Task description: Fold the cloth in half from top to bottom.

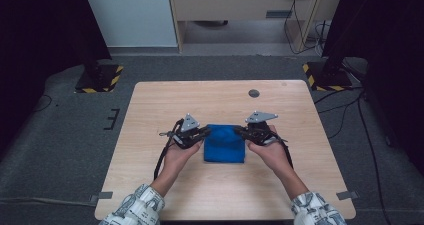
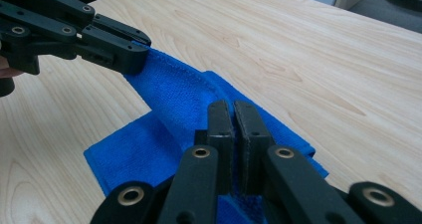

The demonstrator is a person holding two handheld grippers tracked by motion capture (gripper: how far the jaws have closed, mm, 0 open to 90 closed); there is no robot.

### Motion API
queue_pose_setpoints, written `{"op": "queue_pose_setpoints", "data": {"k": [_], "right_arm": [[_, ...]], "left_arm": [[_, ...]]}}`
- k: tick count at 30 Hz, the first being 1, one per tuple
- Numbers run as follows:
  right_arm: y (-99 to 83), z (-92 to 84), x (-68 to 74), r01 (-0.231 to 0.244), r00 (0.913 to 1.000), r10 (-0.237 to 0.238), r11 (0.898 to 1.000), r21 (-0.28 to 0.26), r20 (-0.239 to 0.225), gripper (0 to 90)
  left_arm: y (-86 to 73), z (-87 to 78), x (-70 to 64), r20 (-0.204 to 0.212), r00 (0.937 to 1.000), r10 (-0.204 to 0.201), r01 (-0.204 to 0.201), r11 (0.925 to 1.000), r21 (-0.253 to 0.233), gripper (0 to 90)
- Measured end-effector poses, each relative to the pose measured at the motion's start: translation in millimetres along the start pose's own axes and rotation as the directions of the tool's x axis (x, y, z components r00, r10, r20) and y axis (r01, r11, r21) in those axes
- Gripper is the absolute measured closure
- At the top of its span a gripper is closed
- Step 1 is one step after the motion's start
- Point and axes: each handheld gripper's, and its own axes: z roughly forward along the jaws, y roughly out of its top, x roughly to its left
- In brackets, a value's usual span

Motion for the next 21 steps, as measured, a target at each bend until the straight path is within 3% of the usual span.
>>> {"op": "queue_pose_setpoints", "data": {"k": [12,21], "right_arm": [[-7.9,1.1,3.3,0.002,1.0000,-0.001,1.000,0.010,-0.009,87.1],[-8.0,2.0,7.5,0.009,0.9997,-0.009,1.000,0.012,-0.021,87.2]], "left_arm": [[-9.1,0.2,-3.8,0.006,1.0000,-0.001,0.001,1.0000,0.009,79.5],[-5.6,-2.8,-9.4,-0.014,0.9998,-0.011,0.011,0.9998,-0.014,40.2]]}}
